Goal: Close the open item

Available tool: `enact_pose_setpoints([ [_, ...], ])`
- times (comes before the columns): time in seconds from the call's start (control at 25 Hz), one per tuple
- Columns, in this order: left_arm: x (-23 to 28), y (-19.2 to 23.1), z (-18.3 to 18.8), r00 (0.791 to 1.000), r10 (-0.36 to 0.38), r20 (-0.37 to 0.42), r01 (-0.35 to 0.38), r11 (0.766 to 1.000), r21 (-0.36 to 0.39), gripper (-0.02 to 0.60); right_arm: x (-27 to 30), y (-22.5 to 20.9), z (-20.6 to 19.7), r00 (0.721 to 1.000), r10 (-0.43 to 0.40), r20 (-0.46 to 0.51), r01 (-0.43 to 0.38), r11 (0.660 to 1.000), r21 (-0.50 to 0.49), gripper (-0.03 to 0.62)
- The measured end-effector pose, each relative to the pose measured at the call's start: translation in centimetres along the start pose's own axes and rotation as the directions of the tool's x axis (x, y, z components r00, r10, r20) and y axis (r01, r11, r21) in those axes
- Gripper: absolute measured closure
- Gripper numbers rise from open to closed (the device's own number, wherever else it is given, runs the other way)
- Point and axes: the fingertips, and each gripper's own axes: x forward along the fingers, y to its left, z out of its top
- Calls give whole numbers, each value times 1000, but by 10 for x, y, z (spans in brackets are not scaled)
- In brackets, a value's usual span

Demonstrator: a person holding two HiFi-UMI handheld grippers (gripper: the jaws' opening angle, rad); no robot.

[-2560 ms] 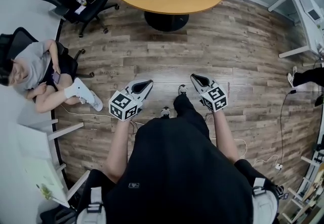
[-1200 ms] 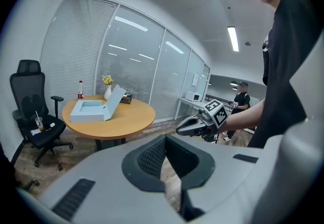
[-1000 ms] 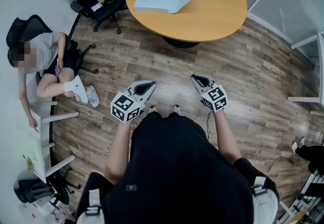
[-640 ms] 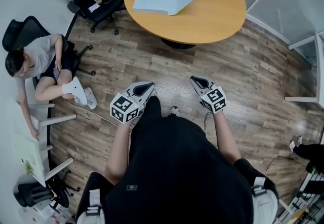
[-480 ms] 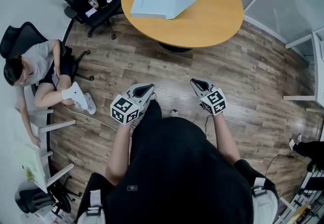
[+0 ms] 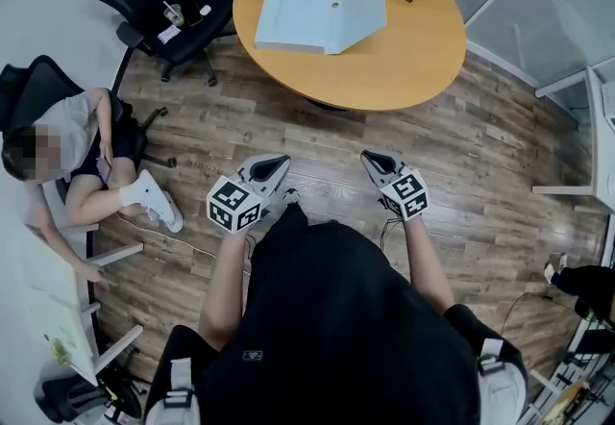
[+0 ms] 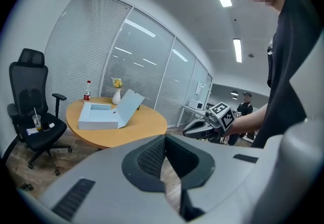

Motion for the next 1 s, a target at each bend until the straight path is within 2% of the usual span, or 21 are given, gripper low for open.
enact_pose_setpoints([
  [0.32, -11, 62, 9, 1000, -24, 6, 24, 1000, -19, 575, 42, -2, 20, 999, -36, -30, 36, 999, -1, 584],
  [0.64, -18, 104, 18, 998, -69, -7, 69, 998, -5, 575, 66, -4, 39, 994, -100, -38, 100, 995, 12, 583],
  [0.76, -24, 117, 17, 998, -65, -7, 65, 998, -7, 575, 72, -2, 42, 992, -116, -41, 117, 993, 16, 584],
  [1.0, -26, 132, 18, 999, -44, -11, 44, 999, -27, 575, 83, -15, 42, 993, -96, -64, 97, 995, 10, 583],
])
